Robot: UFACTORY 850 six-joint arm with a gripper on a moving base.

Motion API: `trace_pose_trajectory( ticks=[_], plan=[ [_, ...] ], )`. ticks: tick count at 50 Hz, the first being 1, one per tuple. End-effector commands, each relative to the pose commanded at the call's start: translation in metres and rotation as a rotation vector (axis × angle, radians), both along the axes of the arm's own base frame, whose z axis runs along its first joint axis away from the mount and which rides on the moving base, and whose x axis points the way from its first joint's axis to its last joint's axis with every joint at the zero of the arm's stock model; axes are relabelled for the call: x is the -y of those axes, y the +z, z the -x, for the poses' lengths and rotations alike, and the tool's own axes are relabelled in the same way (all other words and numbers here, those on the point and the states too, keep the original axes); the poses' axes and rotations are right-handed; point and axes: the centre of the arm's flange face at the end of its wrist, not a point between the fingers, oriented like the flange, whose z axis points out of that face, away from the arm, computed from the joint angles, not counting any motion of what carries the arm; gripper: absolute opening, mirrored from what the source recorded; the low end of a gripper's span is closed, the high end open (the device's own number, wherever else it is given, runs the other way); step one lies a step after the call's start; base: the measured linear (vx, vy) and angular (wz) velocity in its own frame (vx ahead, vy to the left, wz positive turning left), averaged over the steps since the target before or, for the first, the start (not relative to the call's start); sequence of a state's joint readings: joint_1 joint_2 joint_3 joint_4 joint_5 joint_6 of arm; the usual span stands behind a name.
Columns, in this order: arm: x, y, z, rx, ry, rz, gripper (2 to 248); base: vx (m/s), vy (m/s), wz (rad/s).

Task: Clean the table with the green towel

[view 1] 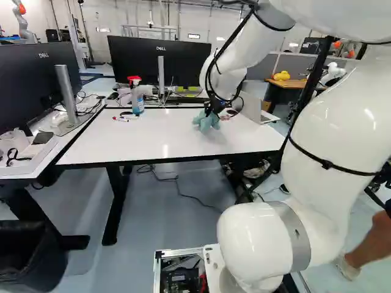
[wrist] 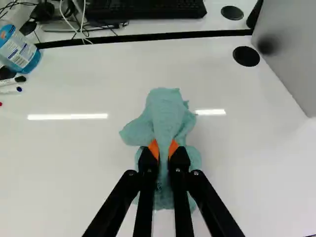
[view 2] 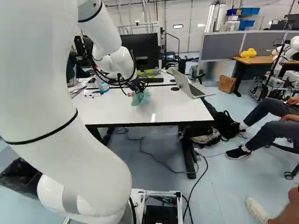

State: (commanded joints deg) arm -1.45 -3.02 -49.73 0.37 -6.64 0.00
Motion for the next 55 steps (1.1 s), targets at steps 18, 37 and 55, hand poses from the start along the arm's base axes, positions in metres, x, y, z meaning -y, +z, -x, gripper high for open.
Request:
trace_pose_trajectory(
  ticks=[18, 37, 55],
  plan=[
    [0.03, -0.014, -0.014, 0.044, -0.06, 0.003, 40, 0.0, 0.0, 0.0],
    [0.062, -0.033, -0.021, 0.075, -0.12, 0.007, 40, 0.0, 0.0, 0.0],
    [0.083, -0.051, -0.023, 0.078, -0.158, 0.009, 40, 0.0, 0.0, 0.0]
  ],
)
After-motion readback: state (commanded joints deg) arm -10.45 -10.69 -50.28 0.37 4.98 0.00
